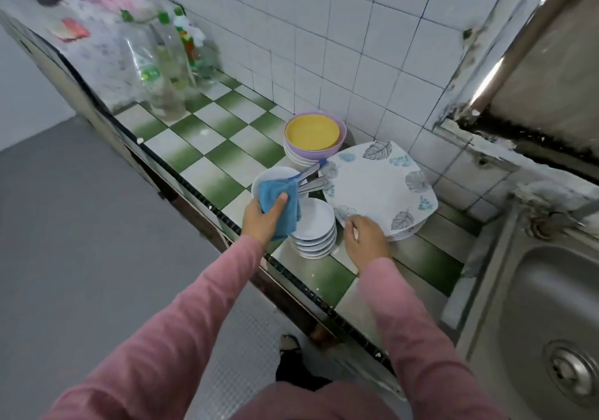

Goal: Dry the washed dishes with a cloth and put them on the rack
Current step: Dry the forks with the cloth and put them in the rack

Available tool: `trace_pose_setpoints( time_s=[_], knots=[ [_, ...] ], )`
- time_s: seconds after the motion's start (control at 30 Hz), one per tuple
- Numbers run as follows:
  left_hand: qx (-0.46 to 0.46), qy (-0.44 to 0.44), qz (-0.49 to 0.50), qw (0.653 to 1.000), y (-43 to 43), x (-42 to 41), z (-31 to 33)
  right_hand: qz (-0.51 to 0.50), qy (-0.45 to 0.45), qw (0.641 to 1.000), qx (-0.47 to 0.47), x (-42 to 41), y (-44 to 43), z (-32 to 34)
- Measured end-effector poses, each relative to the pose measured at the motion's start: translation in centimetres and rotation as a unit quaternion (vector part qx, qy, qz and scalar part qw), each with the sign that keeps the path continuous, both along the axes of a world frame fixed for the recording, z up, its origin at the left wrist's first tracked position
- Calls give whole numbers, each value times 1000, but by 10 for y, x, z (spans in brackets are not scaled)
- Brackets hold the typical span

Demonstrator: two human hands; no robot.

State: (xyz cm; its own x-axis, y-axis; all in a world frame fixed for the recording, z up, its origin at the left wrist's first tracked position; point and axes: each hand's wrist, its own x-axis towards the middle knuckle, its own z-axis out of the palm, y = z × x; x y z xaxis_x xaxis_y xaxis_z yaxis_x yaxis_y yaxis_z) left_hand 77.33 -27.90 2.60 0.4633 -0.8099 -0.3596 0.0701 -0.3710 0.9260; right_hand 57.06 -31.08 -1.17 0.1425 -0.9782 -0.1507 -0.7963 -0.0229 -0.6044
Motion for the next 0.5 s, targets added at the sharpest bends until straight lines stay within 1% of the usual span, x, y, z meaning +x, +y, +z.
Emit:
trace_pose_setpoints(
  time_s=[0.1, 0.17, 0.37, 0.5],
  knots=[
    [-13, 2, 1, 1000, -30, 16, -2, 1, 27, 1000, 13, 12, -22, 0],
    [-16, 4, -6, 1000, -46, 24, -7, -16, 39, 999, 16, 20, -34, 1],
    [-5, -3, -63, 998, -87, 48, -21, -52, 52, 997, 36, 42, -61, 2],
    [13, -9, -112, 994, -122, 67, -28, -83, 53, 995, 11, 59, -82, 5]
  ],
)
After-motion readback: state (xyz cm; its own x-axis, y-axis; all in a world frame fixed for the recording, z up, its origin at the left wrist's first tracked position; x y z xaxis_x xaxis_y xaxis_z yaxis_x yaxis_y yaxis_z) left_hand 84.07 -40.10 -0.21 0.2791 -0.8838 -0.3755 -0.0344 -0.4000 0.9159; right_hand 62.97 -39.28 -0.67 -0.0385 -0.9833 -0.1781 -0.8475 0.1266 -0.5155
